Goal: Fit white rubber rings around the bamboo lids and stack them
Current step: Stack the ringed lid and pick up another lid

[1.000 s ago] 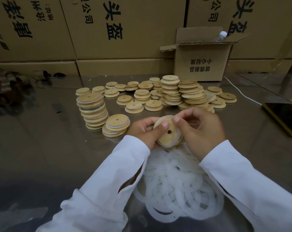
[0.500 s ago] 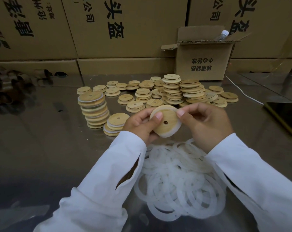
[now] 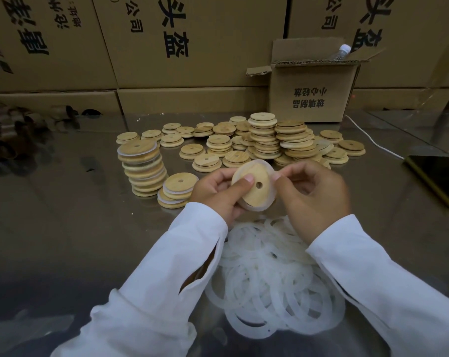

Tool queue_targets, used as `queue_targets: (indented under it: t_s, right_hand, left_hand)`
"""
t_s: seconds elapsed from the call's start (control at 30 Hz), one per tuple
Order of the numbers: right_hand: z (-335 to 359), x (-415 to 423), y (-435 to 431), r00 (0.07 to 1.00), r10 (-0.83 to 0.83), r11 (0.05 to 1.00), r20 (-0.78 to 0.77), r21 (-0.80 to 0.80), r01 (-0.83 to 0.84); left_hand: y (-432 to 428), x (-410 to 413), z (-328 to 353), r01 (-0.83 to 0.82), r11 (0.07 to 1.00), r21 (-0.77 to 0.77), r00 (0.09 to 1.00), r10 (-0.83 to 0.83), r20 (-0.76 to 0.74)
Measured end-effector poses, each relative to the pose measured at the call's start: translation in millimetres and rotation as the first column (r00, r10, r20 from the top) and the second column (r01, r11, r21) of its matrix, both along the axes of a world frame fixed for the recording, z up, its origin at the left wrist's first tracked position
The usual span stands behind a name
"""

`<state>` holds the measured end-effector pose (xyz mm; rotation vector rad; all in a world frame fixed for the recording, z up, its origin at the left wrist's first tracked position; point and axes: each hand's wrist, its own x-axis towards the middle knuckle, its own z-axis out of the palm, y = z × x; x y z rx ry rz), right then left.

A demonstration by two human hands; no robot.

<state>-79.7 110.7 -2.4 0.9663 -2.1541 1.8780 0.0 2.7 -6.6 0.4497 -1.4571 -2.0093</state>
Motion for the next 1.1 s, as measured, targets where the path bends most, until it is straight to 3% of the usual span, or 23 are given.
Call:
queue_targets:
  t_s: [0.23,0.43,0.87,1.1]
  right_hand:
    - [2.9,3.4,3.2,0.989,-0.011,0.999,-0.15,0.049,0.019]
    - [2.0,4.9,1.9,0.978,0.046,0.99,-0.202,0.142,-0.017]
    - [14.8,-4.9,5.3,0.99,0.118,0.983,0.072,0.135,-0.127]
    - [15.5,-2.3,3.9,0.986,0.095,0.983,0.137,0.142,-0.115]
  left_hand:
    - [-1.0,2.0,1.1,0.037,0.999,-0.027,0.999,-0.036,0.029]
    - [1.0,5.8,0.4,0.025,0.981,-0.194,0.993,-0.001,0.122]
    - [-8.3,13.8,9.0,0.038,0.932,-0.361,0.993,0.005,0.119]
    - [-9.1,14.2,8.7,0.061,0.874,-0.482,0.989,0.011,0.146]
